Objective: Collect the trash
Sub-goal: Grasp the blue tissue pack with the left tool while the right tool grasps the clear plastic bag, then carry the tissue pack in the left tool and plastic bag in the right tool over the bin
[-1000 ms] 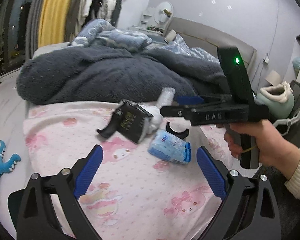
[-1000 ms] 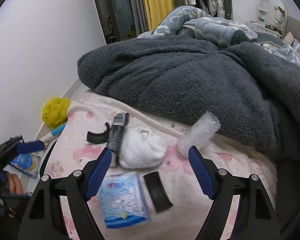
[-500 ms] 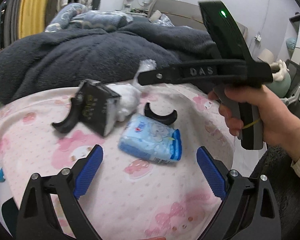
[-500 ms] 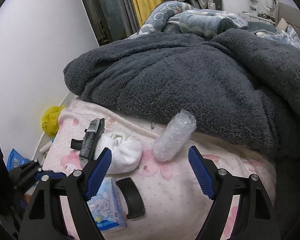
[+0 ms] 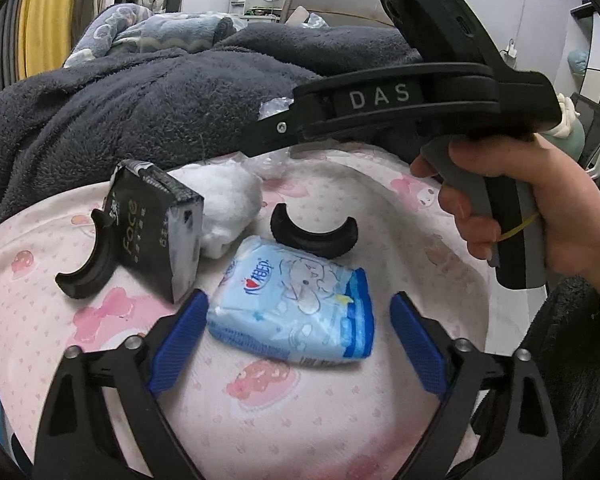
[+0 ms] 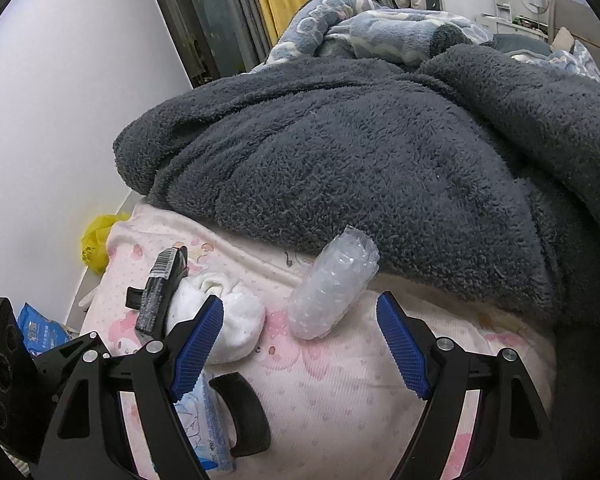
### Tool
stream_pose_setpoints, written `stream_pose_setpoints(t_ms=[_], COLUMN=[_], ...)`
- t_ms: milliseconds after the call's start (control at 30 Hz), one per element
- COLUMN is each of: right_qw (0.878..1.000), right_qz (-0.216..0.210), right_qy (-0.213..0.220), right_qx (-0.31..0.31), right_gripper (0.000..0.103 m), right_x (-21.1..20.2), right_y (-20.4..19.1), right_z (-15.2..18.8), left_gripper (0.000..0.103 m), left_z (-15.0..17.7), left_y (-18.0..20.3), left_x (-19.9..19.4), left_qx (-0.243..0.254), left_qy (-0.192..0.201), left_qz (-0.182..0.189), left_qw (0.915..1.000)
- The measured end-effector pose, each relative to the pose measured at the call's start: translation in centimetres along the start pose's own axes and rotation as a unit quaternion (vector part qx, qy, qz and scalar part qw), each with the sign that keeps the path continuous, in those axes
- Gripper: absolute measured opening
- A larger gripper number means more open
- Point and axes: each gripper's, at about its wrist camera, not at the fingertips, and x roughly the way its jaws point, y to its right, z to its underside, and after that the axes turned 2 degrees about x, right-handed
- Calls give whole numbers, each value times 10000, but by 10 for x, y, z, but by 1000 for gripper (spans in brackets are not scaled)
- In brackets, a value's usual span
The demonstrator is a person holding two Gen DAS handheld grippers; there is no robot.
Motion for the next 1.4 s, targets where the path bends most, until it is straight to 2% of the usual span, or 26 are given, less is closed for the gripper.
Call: stream_pose_setpoints(t_ms=[100,133,400,500,700,1033,1300,1400], right_qw=[9999,9998,9980,9978,9974,9980,9984,9986], right_qz=[113,125,-119,-68,-15,124,375,330], right_qy=[-34,-46,-97,-109,-69,-16,251,335], right_qx=[64,114,613,647,712,621,352,253], right_gripper=[79,75,61,54,33,30,30,30], right_x=[5,7,17,20,18,11,-15,-23], right_y=[2,4,14,15,16,7,-16,-29], right_z=[-3,-3,-6,-6,-7,-4,0,2], left_gripper=[84,81,75,75,75,74,73,73], left_z=[-2,-2,-3,-3,-4,-7,-4,-1], left_y=[0,0,-1,2,1,-13,-28,-31], left_x=[2,2,-4,-10,-23,-59,-88,-97], left_qx=[-21,-25,-39,-17,-139,-592,-981,-1121], left_qy=[-27,-29,12,66,194,474,699,793], left_qz=[-2,-8,-27,-50,-125,-475,-795,-934], left_qw=[10000,10000,10000,10000,9996,9960,9895,9861])
